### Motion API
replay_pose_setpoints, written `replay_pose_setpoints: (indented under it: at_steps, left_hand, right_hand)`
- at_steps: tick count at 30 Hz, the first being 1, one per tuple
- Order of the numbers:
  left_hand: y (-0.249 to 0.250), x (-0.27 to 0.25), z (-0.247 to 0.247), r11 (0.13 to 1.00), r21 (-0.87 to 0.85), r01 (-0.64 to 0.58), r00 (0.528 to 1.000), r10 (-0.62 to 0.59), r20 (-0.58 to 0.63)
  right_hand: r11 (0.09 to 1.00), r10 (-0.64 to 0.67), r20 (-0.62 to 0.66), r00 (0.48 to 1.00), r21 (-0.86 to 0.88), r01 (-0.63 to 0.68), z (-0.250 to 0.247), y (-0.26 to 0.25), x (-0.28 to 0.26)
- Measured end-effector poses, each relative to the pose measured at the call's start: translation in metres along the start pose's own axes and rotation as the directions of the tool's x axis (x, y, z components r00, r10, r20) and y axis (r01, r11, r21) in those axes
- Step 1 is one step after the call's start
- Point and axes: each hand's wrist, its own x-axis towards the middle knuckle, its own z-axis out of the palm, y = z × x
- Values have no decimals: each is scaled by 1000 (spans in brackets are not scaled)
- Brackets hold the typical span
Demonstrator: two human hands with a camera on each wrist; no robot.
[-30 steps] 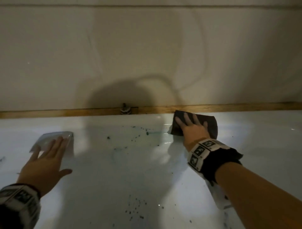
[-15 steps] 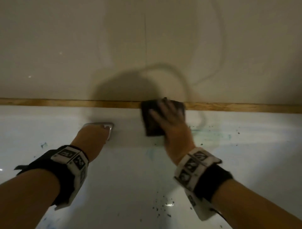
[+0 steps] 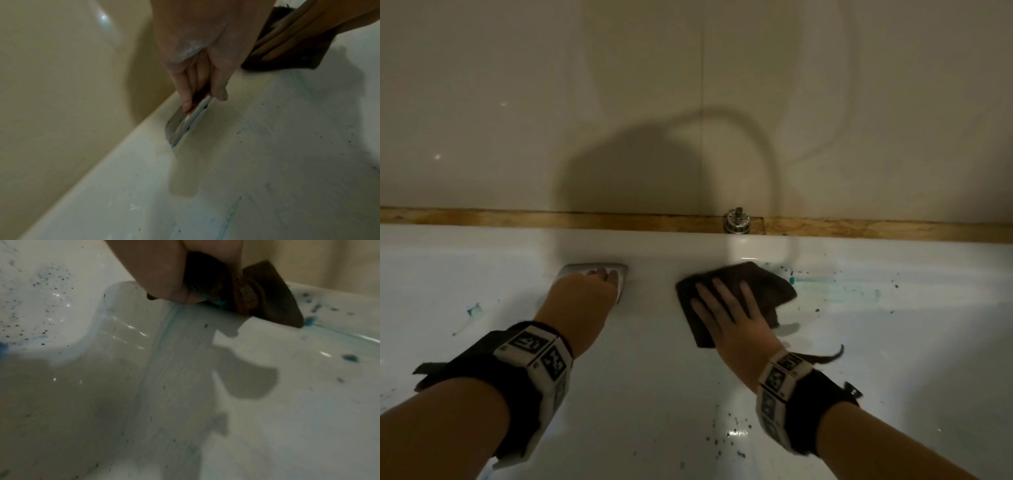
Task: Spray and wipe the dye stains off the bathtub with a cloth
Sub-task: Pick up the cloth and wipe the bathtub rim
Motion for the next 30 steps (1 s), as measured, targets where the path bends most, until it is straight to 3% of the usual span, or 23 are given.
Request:
replay_pose_setpoints:
  at_steps: [2,5,7,8,10,11,13,14,15,16,18,21,27,30]
  left_hand:
    - [0,2,0,1000,4,-13,999,13,-34]
    - [0,3,-3,999,20,-43,995,45,-89]
    - [0,4,-6,996,56,-65,993,70,-93]
    - [0,4,-8,995,54,-87,992,92,-89]
    - [-2,3,-11,991,56,-120,990,124,-71]
    - [-2,2,-12,991,68,-117,991,120,-53]
    - [0,2,-19,987,148,-65,998,67,-9]
    - [2,1,-24,975,214,-52,994,29,109]
    - [4,2,-25,976,214,-37,988,3,157]
    - [3,1,-15,964,265,-27,992,-6,124]
    - [6,-1,-20,950,305,-64,983,6,185]
    - [5,1,-17,960,277,-44,984,-6,176]
    - [13,2,-27,960,275,-43,966,-31,257]
    - [10,2,-28,976,215,-43,980,0,197]
  right_hand:
    - [997,58,-26,998,43,-57,-16,4,-9]
    - [979,79,116,990,178,-99,-45,3,-8]
    - [969,64,-74,995,244,-44,-63,-6,-2]
    - [980,-29,-120,992,192,52,-64,-10,4]
    - [964,-262,-65,963,25,264,-58,-13,19]
    - [952,-304,-92,948,-76,297,-54,-7,24]
    - [959,-272,-31,962,-88,269,-49,10,26]
    - [956,-275,-24,961,-108,271,-42,17,24]
    - [951,-290,-60,955,-128,280,-27,26,18]
    - [954,-288,-142,947,-134,269,-14,35,11]
    - [970,-239,-367,899,-135,203,5,55,-5]
    - [982,-179,-453,874,-135,131,19,80,-27]
    - [989,32,-403,915,-120,-87,35,115,-79]
    - [968,251,-261,932,67,-242,11,101,-81]
